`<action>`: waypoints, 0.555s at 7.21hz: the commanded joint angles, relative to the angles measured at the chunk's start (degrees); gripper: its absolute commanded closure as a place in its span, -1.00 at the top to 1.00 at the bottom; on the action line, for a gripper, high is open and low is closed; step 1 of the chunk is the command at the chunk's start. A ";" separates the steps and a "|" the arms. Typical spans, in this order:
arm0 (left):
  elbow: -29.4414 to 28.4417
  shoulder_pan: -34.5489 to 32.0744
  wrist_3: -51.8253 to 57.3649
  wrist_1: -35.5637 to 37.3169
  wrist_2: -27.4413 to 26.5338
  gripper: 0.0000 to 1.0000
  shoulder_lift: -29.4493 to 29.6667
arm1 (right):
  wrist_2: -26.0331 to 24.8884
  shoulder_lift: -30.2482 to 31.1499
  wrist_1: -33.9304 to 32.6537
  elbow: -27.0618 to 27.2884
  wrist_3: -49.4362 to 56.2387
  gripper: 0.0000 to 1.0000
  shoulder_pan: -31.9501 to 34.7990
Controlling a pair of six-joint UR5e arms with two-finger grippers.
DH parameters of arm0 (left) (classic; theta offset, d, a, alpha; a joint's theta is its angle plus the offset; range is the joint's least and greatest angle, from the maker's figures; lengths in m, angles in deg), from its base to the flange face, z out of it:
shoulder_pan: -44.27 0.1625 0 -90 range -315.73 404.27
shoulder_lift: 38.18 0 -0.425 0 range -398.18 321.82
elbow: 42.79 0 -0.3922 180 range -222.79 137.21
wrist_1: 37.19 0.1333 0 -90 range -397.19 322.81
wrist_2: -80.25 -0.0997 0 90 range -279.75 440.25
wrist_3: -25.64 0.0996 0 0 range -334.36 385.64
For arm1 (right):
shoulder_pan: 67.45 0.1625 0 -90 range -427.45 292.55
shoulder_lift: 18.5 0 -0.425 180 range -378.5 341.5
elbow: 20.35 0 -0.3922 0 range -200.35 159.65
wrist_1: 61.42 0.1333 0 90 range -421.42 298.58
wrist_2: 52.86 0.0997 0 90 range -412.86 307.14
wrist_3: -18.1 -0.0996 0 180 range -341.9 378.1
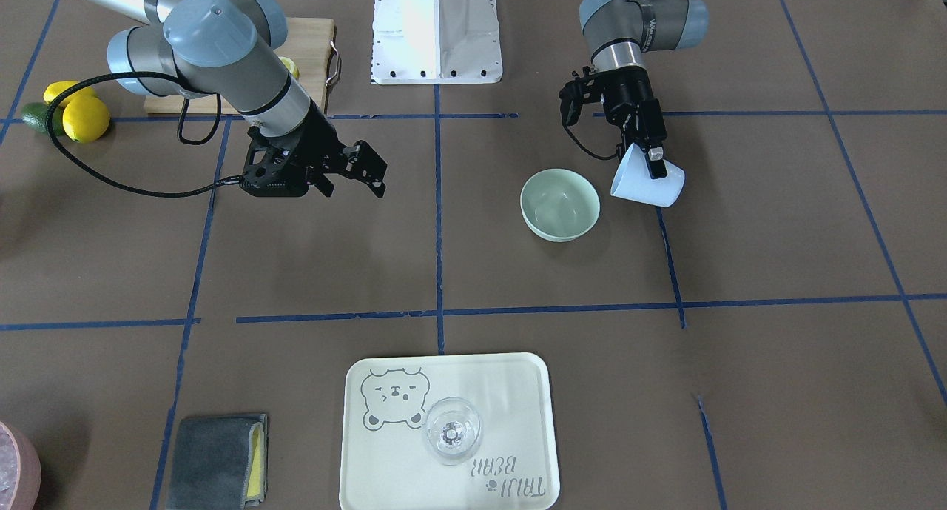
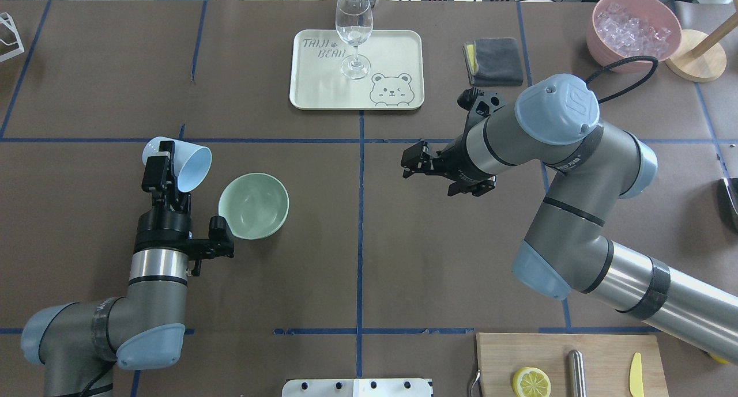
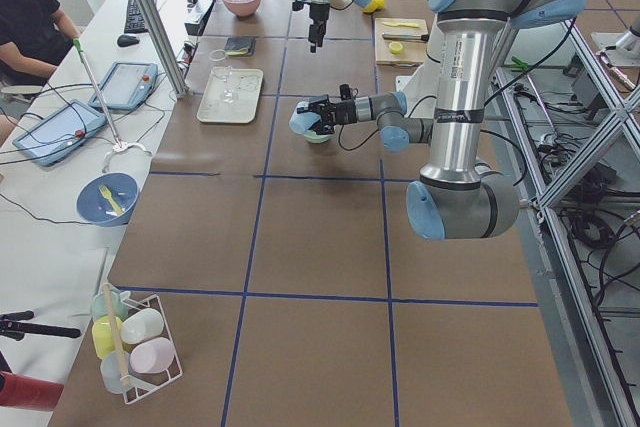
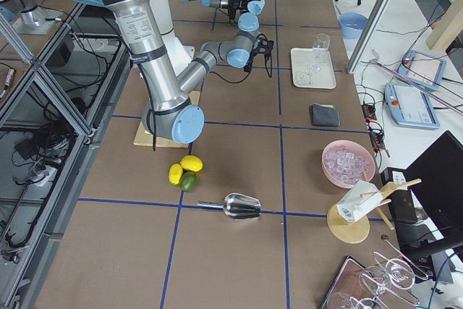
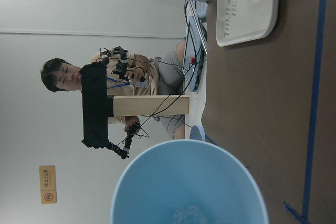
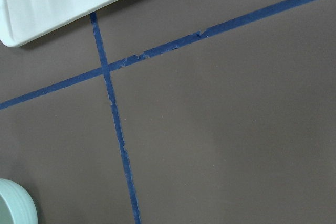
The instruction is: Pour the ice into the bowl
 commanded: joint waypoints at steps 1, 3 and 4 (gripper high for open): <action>-0.26 0.00 7.31 0.00 -2.62 -1.00 0.05 | -0.05 -0.27 0.01 0.03 -0.09 1.00 -0.02; -0.26 0.00 9.72 0.00 -3.60 -1.00 0.05 | -0.31 -0.27 0.01 0.03 -0.09 1.00 -0.02; -0.69 0.09 9.72 0.00 -3.95 -1.00 0.05 | -0.31 -0.27 0.01 0.03 -0.09 1.00 -0.02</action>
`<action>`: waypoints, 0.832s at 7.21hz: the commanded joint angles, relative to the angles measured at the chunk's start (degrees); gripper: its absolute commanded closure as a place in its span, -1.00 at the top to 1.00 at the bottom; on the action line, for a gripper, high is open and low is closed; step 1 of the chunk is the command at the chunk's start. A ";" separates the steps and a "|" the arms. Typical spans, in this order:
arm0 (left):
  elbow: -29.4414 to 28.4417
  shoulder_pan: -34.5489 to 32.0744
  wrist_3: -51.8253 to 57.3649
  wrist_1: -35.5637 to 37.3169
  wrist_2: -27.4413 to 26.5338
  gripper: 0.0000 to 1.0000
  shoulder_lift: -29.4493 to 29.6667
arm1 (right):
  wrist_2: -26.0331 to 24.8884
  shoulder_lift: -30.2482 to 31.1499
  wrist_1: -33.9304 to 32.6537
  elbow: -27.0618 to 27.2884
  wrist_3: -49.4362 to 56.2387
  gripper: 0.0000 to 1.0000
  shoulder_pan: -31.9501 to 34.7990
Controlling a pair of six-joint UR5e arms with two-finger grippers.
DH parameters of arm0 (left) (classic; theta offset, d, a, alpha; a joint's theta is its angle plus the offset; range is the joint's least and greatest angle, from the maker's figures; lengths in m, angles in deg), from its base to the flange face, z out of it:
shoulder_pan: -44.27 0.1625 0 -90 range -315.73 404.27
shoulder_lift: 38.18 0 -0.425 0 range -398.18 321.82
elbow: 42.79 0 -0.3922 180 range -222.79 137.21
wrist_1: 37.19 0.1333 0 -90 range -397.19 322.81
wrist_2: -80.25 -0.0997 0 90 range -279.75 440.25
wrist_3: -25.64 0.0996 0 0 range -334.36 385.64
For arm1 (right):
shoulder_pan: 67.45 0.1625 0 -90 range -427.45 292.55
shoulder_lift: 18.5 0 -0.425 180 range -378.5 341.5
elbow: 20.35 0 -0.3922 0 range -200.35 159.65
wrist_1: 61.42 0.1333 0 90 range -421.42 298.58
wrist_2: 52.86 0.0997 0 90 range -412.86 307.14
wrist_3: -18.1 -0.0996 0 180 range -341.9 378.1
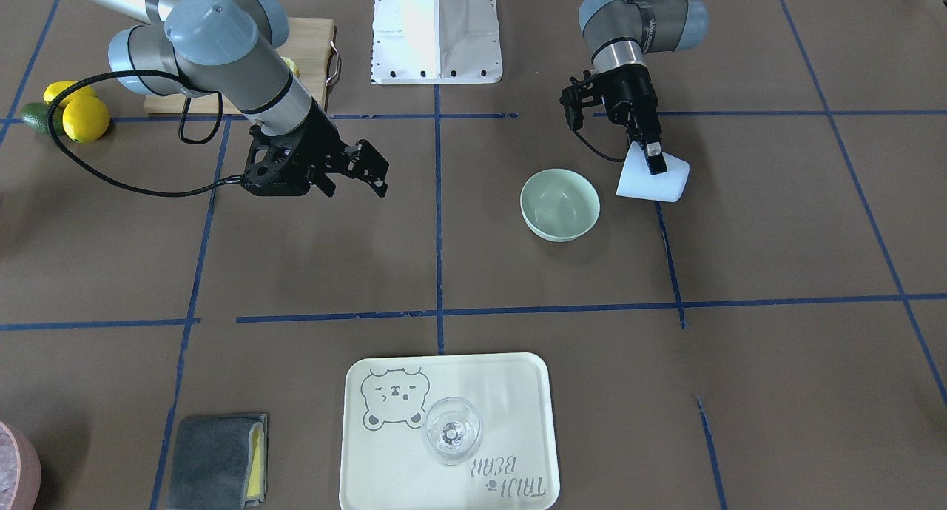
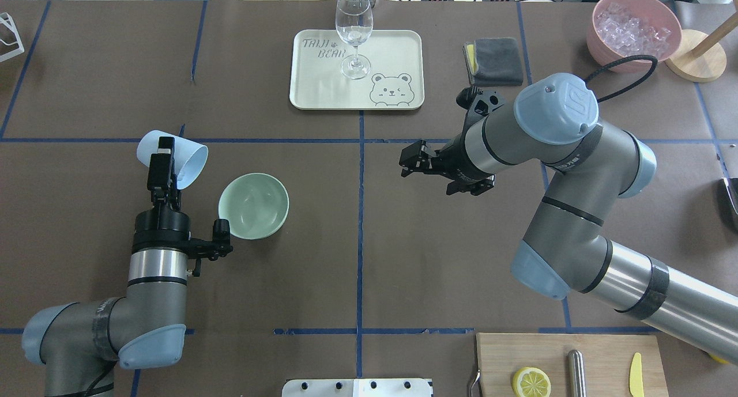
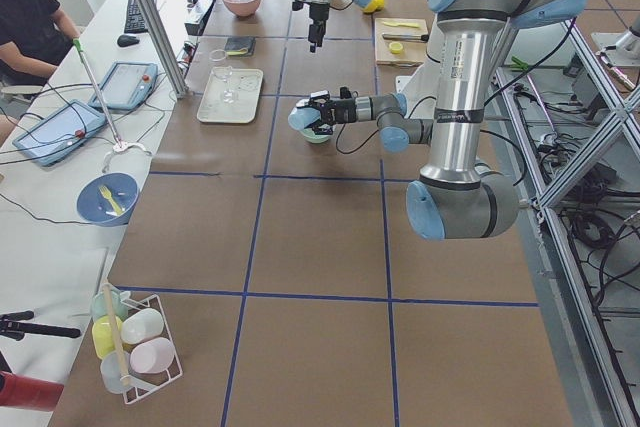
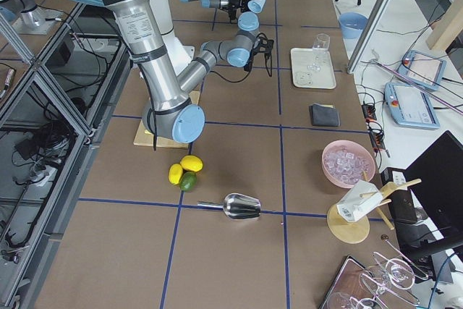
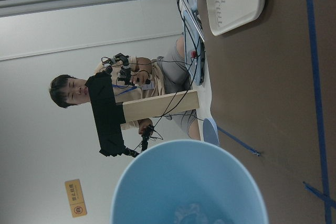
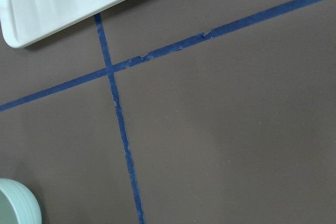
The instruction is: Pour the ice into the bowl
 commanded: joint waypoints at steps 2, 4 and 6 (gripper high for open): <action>-0.41 -0.03 1.53 0.00 -1.06 -1.00 -0.09 | -0.05 -0.01 0.00 0.00 0.00 1.00 0.00; -0.32 0.06 2.42 0.00 -1.33 -1.00 -0.09 | -0.05 -0.10 0.00 0.00 0.00 1.00 0.00; -0.32 0.06 2.42 0.00 -1.33 -1.00 -0.09 | -0.05 -0.19 0.00 0.00 0.00 1.00 0.00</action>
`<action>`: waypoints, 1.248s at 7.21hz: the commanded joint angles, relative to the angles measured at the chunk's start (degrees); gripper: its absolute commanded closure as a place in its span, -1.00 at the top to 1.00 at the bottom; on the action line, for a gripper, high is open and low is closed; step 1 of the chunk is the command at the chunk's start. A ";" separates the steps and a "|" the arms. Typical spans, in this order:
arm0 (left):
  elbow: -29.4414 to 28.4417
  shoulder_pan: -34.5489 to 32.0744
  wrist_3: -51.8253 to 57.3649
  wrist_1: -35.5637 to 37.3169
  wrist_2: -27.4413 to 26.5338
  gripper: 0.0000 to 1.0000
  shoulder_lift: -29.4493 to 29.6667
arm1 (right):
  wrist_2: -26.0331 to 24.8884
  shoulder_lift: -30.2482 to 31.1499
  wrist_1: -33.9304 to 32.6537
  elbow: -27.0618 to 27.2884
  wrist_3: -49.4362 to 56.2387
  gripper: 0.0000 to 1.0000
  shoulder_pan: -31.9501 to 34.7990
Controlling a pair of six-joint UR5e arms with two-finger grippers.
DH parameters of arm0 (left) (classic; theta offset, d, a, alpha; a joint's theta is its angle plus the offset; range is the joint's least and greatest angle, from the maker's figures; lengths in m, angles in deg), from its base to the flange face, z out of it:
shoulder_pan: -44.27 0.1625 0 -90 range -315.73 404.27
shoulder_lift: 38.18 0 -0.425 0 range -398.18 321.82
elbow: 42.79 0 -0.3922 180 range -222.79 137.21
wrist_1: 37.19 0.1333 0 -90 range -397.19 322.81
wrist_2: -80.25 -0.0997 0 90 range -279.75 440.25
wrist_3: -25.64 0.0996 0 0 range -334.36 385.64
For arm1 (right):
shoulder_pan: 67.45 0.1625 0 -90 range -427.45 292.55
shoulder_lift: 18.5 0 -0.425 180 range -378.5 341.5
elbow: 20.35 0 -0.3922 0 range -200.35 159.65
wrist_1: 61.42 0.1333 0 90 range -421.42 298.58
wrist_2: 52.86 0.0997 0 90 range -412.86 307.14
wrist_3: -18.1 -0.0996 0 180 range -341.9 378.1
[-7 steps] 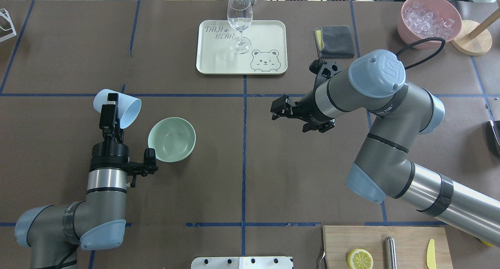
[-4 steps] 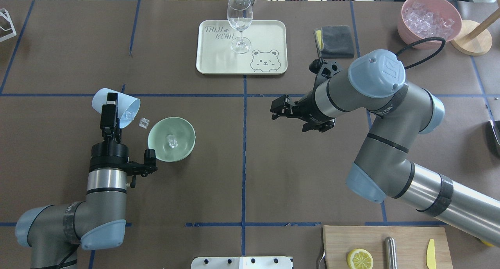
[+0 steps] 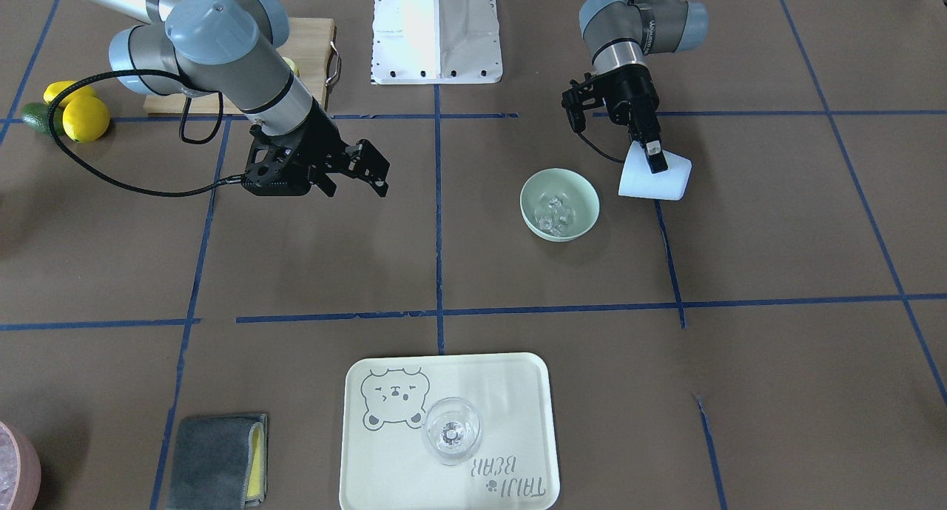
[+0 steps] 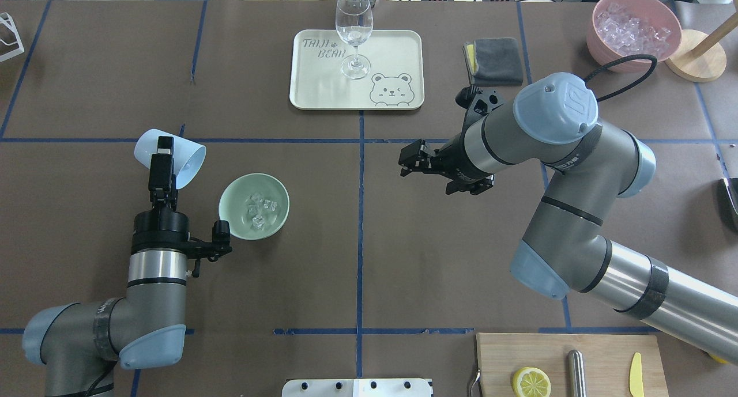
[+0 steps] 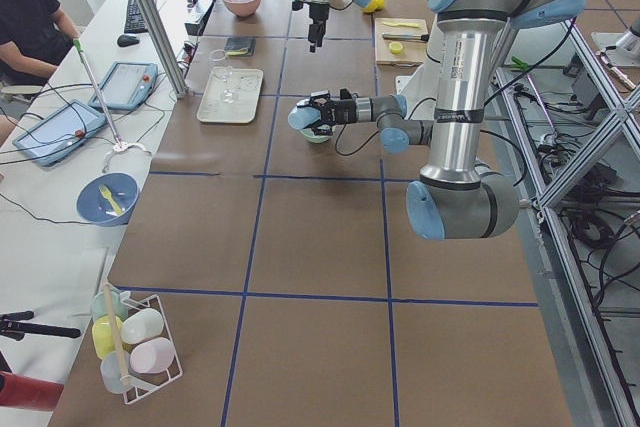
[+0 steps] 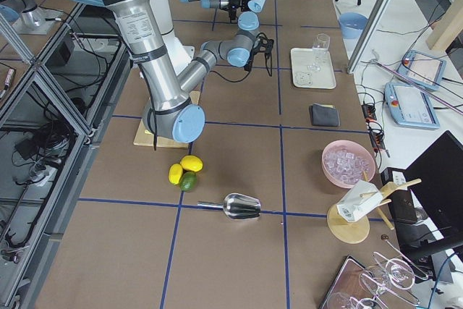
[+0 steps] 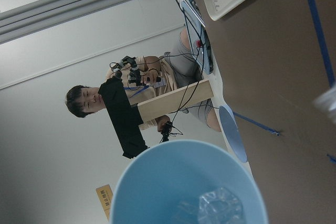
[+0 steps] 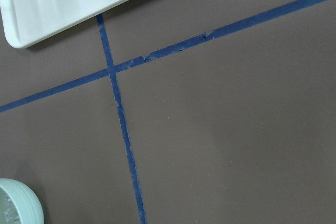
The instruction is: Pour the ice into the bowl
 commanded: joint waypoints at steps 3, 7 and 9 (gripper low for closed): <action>-1.48 -0.08 1.18 -0.09 -3.85 -1.00 0.00 | 0.00 -0.04 0.09 0.00 0.00 1.00 0.00; -1.40 0.01 8.57 -0.35 -5.91 -1.00 0.00 | 0.00 -0.22 0.09 0.00 0.00 1.00 0.00; -1.40 0.01 8.57 -0.35 -5.91 -1.00 0.00 | 0.00 -0.22 0.09 0.00 0.00 1.00 0.00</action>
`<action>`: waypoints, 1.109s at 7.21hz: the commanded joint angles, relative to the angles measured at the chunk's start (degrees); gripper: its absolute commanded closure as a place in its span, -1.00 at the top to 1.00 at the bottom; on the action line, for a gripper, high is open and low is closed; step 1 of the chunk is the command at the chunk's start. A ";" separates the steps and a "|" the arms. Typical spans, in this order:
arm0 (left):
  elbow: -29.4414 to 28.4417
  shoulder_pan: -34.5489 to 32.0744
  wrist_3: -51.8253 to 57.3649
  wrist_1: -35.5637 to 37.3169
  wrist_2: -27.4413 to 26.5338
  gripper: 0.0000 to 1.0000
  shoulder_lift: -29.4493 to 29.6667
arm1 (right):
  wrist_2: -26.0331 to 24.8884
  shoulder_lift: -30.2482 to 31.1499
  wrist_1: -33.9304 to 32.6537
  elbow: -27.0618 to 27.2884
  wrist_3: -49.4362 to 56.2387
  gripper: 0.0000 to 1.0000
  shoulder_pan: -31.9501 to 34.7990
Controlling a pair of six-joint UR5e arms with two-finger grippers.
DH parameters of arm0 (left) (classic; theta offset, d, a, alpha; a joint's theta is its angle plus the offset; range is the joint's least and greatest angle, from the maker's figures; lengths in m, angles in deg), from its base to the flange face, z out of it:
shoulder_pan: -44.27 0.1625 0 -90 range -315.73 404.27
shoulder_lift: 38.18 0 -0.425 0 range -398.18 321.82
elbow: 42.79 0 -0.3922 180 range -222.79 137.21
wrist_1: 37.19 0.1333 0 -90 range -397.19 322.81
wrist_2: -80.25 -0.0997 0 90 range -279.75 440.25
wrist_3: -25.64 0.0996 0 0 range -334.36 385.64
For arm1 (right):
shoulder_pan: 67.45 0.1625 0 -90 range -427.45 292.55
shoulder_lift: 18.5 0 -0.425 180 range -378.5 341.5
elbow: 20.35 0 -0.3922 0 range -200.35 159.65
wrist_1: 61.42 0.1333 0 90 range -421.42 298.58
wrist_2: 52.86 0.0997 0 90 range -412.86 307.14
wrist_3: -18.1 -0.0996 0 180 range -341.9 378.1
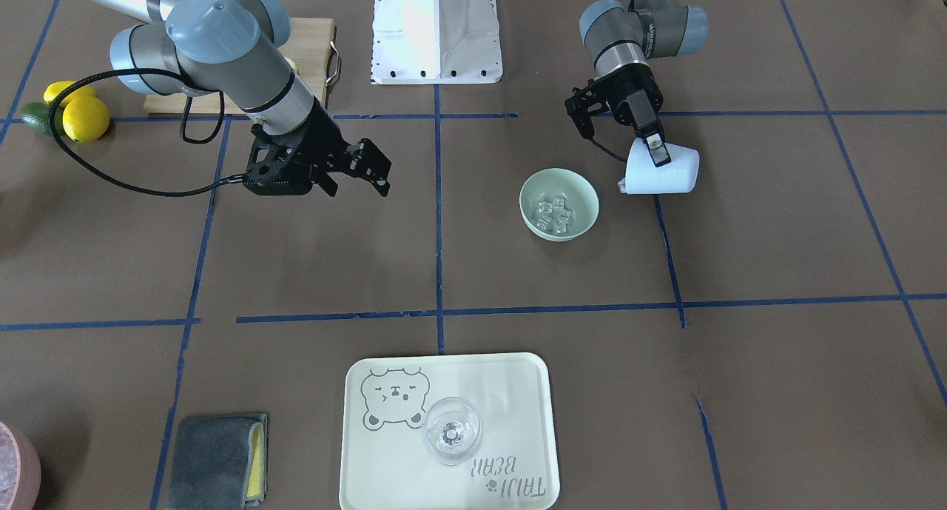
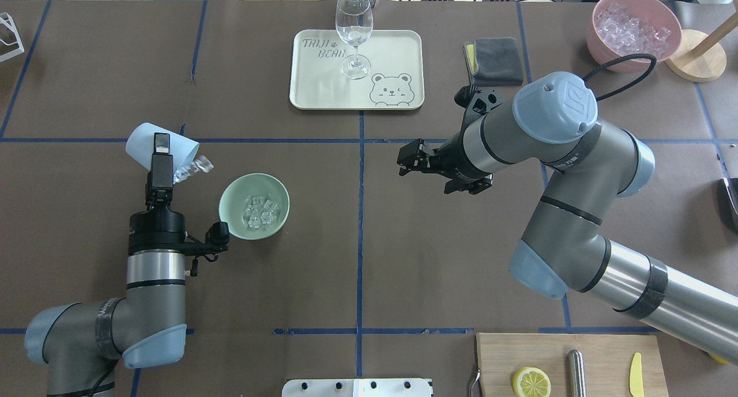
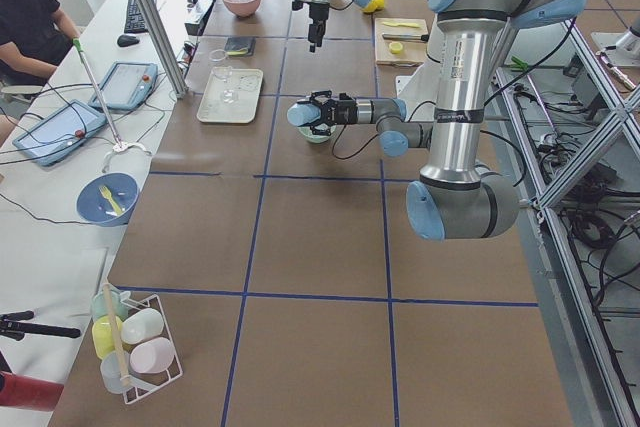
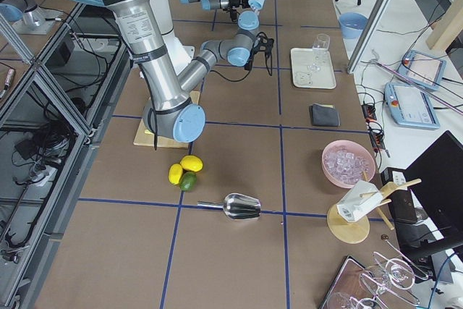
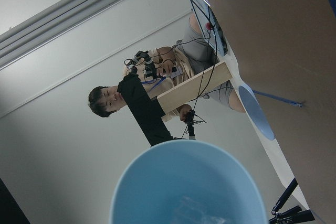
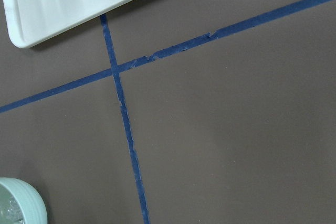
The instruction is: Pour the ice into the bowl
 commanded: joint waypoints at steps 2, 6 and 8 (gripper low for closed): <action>0.10 0.03 0.31 -0.54 -0.07 -1.00 0.00 | 0.00 -0.02 0.00 0.00 0.00 1.00 0.00; 0.97 -0.06 0.31 -2.38 0.19 -1.00 0.00 | 0.00 -0.02 0.00 0.00 -0.09 1.00 -0.09; 2.46 -0.06 0.48 -2.48 3.93 -1.00 0.00 | 0.00 -0.02 0.00 0.00 -0.09 1.00 -0.09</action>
